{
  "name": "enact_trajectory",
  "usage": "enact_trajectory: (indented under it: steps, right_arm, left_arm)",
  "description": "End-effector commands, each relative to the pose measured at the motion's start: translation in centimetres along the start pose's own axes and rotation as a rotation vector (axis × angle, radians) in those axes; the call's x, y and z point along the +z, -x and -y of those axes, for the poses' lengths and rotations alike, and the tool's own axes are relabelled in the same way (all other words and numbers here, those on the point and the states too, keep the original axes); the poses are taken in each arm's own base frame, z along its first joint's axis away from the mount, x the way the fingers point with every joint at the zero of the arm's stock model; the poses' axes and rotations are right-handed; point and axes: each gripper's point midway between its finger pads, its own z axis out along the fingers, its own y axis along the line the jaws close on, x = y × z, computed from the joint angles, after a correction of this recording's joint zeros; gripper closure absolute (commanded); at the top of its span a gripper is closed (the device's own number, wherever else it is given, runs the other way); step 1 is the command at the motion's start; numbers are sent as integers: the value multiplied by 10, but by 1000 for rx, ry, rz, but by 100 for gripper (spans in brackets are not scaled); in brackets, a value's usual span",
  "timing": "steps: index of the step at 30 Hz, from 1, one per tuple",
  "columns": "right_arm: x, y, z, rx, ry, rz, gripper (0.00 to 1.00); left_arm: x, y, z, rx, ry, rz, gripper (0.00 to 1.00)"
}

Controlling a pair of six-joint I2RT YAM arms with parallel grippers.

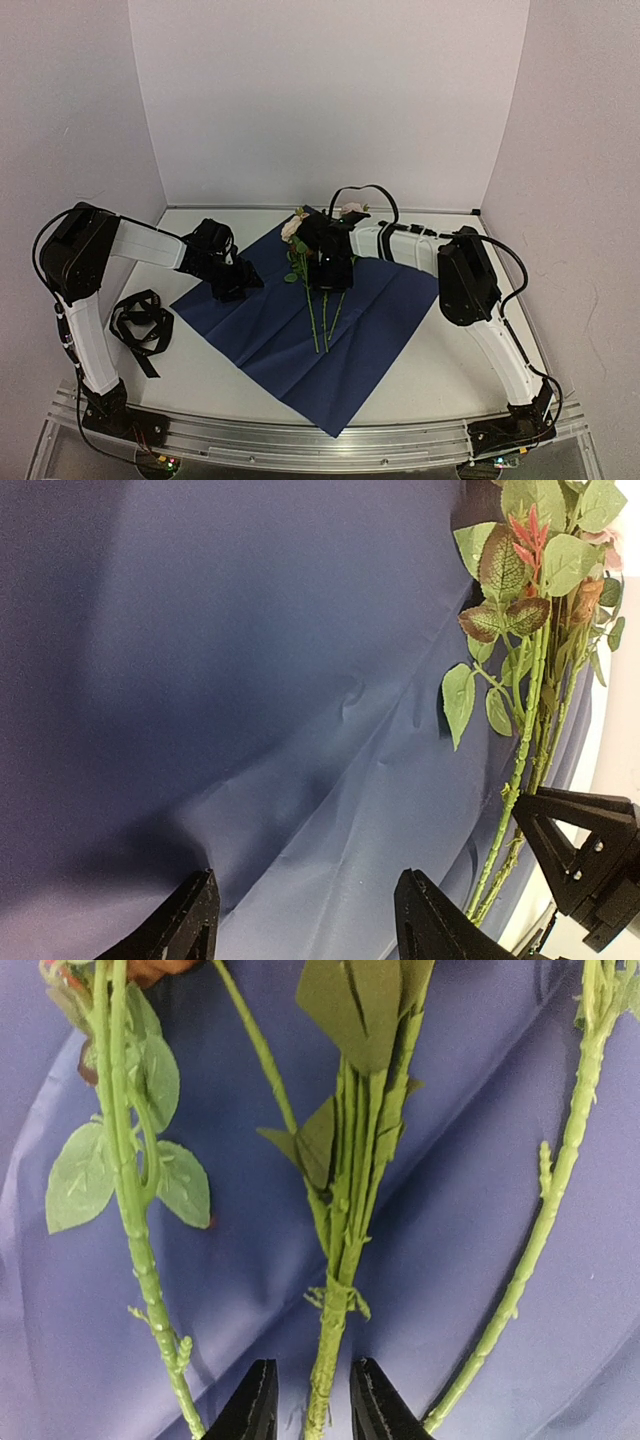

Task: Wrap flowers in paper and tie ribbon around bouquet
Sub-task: Adjust the fake flower on the flattened wrapping paper.

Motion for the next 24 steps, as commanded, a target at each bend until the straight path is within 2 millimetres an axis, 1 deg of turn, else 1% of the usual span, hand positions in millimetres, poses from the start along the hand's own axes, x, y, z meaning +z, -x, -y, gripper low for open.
enact_trajectory:
  steps: [1,7,9,11,13,20,24]
  right_arm:
    - [2,-7,-1,2,-17,-20,74]
    - [2,-11,2,11,-24,-29,82]
    - [2,-10,3,7,-27,-25,89]
    - [-1,-5,4,-2,-35,-5,96]
    - [-10,4,2,-21,-35,32,100]
    - [-56,46,-9,-77,-8,183,100]
    - [-72,61,-15,-70,17,231,100]
  left_arm:
    - [1,1,3,5,-8,-8,38]
    - [0,2,5,9,-13,-5,38]
    - [-1,3,6,11,-15,-4,38]
    - [-1,3,6,10,-15,-4,38]
    - [-1,2,5,11,-15,-4,38]
    - [0,3,6,15,-15,-5,38]
    - [1,4,7,14,-15,-6,38]
